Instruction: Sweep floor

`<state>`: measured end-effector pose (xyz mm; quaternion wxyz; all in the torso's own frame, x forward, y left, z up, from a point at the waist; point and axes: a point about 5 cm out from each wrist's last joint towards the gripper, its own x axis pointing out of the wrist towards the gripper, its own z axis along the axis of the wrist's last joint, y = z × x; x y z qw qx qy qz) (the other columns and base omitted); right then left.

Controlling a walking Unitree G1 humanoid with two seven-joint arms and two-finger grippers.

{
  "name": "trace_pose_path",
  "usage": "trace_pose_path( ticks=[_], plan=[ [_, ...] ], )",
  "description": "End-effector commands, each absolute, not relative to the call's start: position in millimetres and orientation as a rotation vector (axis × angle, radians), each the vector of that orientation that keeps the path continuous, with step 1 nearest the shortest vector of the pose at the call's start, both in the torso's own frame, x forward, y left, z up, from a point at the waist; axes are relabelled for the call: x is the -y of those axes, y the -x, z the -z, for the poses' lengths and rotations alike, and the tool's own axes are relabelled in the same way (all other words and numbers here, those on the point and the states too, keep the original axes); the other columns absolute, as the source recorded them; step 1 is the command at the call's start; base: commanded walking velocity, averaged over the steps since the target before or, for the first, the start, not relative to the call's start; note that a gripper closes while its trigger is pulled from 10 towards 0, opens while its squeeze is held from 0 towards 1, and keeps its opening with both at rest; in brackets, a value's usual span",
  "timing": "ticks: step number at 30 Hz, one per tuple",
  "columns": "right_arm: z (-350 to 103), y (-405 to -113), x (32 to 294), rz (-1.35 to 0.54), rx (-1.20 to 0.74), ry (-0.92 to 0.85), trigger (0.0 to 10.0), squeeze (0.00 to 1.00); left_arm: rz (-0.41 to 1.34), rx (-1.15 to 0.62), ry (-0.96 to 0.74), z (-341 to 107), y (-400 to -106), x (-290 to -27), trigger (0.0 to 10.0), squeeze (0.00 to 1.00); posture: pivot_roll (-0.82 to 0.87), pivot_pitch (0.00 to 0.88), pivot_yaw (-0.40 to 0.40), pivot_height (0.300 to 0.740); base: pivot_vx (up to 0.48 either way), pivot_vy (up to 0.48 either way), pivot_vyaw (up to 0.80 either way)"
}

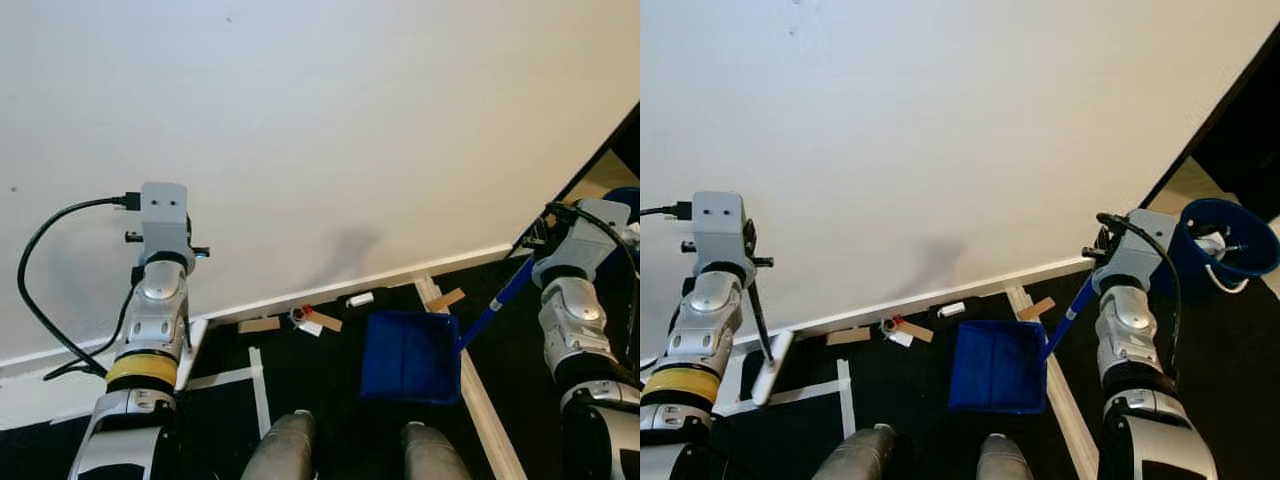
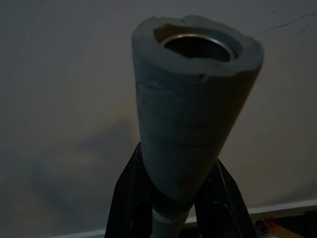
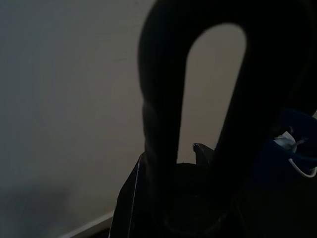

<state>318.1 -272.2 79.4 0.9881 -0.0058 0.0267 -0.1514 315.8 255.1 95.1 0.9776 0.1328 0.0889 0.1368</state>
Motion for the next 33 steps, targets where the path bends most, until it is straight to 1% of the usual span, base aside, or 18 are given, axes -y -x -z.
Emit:
trace_pose_path(
  ticks=[1, 3, 4, 5, 7, 8, 9, 10, 13, 14, 16, 17, 19, 22, 25, 28, 30, 33],
  plan=[
    [-83, -319, 278, 0.303, -0.053, 0.054, 10.0, 0.00, -0.268, -0.145, -0.293, -101, -317, -258, 10.0, 0.00, 0.06, 0.086, -0.019, 0.740, 0.000, 0.000, 0.00],
    [-83, -319, 278, 0.303, -0.053, 0.054, 10.0, 0.00, -0.268, -0.145, -0.293, -101, -317, -258, 10.0, 0.00, 0.06, 0.086, -0.019, 0.740, 0.000, 0.000, 0.00],
    [-84, -320, 278, 0.296, -0.051, 0.065, 10.0, 0.00, -0.270, -0.156, -0.281, -100, -318, -259, 10.0, 0.00, 0.06, 0.103, -0.024, 0.740, 0.000, 0.000, 0.00],
    [-85, -321, 279, 0.292, -0.048, 0.060, 10.0, 0.00, -0.265, -0.166, -0.298, -99, -319, -259, 10.0, 0.00, 0.06, 0.134, -0.030, 0.740, 0.000, -0.480, 0.00],
    [-86, -322, 279, 0.289, -0.046, 0.054, 10.0, 0.00, -0.262, -0.171, -0.311, -99, -320, -259, 10.0, 0.00, 0.07, 0.140, -0.031, 0.740, 0.000, -0.480, 0.00],
    [-87, -322, 280, 0.286, -0.041, 0.046, 10.0, 0.00, -0.261, -0.174, -0.313, -99, -321, -258, 10.0, 0.00, 0.07, 0.164, -0.033, 0.740, 0.000, -0.480, 0.00],
    [-89, -323, 282, 0.282, -0.029, 0.032, 10.0, 0.00, -0.291, -0.161, -0.256, -99, -322, -259, 10.0, 0.00, 0.08, 0.197, -0.036, 0.740, 0.000, -0.289, 0.00],
    [-91, -322, 284, 0.277, -0.013, 0.025, 10.0, 0.00, -0.313, -0.150, -0.241, -101, -323, -260, 10.0, 0.00, 0.08, 0.221, -0.035, 0.740, 0.000, 0.000, 0.00],
    [-100, -323, 288, 0.263, 0.041, 0.015, 10.0, 0.00, -0.376, -0.084, -0.215, -108, -325, -265, 10.0, 0.00, 0.09, 0.257, -0.034, 0.740, 0.000, 0.000, 0.00],
    [-106, -325, 289, 0.256, 0.081, -0.002, 10.0, 0.00, -0.407, -0.028, -0.183, -114, -325, -270, 10.0, 0.00, 0.09, 0.285, -0.031, 0.740, 0.000, 0.000, 0.00],
    [-115, -328, 289, 0.247, 0.138, -0.024, 10.0, 0.00, -0.449, 0.045, -0.144, -124, -325, -278, 10.0, 0.00, 0.09, 0.300, -0.031, 0.740, 0.000, 0.000, 0.00],
    [-123, -332, 289, 0.240, 0.176, -0.051, 10.0, 0.00, -0.471, 0.069, -0.110, -130, -326, -282, 10.0, 0.00, 0.09, 0.338, -0.029, 0.740, 0.000, 0.000, 0.00],
    [-128, -334, 289, 0.235, 0.201, -0.068, 10.0, 0.00, -0.482, 0.082, -0.091, -134, -327, -285, 10.0, 0.00, 0.09, 0.348, -0.029, 0.740, 0.000, 0.000, 0.00],
    [-144, -344, 281, 0.194, 0.267, -0.114, 10.0, 0.00, -0.483, 0.136, -0.053, -146, -330, -292, 10.0, 0.00, 0.09, 0.367, -0.025, 0.740, 0.000, 0.000, 0.00],
    [-149, -352, 266, 0.131, 0.289, -0.150, 10.0, 0.00, -0.459, 0.162, -0.049, -151, -330, -293, 10.0, 0.00, 0.10, 0.373, -0.026, 0.740, 0.000, 0.000, 0.00],
    [-148, -354, 259, 0.103, 0.286, -0.141, 10.0, 0.00, -0.451, 0.168, -0.050, -151, -330, -293, 10.0, 0.00, 0.10, 0.374, -0.027, 0.740, 0.000, 0.000, 0.00],
    [-141, -354, 243, 0.026, 0.269, -0.082, 10.0, 0.00, -0.437, 0.180, -0.051, -150, -328, -292, 10.0, 0.00, 0.12, 0.388, -0.031, 0.740, 0.000, 0.000, 0.00],
    [-136, -354, 237, -0.001, 0.257, -0.077, 10.0, 0.00, -0.431, 0.181, -0.051, -148, -328, -291, 10.0, 0.00, 0.12, 0.394, -0.031, 0.740, 0.000, 0.000, 0.00]
  ],
)
